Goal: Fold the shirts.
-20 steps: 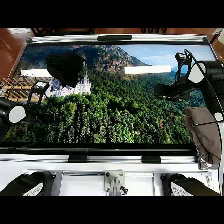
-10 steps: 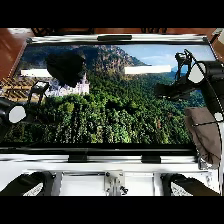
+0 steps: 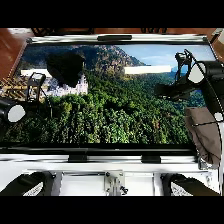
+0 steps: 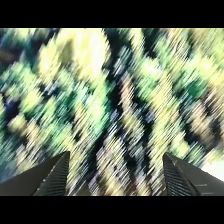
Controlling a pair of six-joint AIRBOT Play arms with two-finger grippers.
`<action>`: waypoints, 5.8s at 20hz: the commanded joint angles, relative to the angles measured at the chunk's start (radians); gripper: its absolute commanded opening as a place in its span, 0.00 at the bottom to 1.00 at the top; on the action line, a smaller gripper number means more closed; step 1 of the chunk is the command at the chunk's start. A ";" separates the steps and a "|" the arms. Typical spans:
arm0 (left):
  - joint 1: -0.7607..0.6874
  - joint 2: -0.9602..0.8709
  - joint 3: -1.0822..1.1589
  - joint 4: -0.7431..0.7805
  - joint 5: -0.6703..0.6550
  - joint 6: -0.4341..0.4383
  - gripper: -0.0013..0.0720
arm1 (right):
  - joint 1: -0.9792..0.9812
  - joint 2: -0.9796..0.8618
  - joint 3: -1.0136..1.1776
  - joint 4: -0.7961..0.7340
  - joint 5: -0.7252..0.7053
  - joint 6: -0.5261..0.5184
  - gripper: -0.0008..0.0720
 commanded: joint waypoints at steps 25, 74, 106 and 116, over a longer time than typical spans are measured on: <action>0.312 -1.167 1.074 -0.183 -0.020 -0.035 1.00 | 0.002 0.000 0.001 0.219 0.002 -0.032 0.75; -0.613 -0.346 0.499 -0.269 0.057 -0.260 1.00 | 0.001 0.543 0.290 -0.397 0.319 -0.059 0.76; 0.177 -0.367 -0.255 -0.748 -0.114 0.397 0.99 | 0.001 0.378 -0.623 0.219 0.045 -0.068 0.76; 0.167 -0.402 -0.248 -0.830 -0.114 0.436 0.06 | 0.001 0.192 -0.623 0.185 -0.028 -0.091 0.76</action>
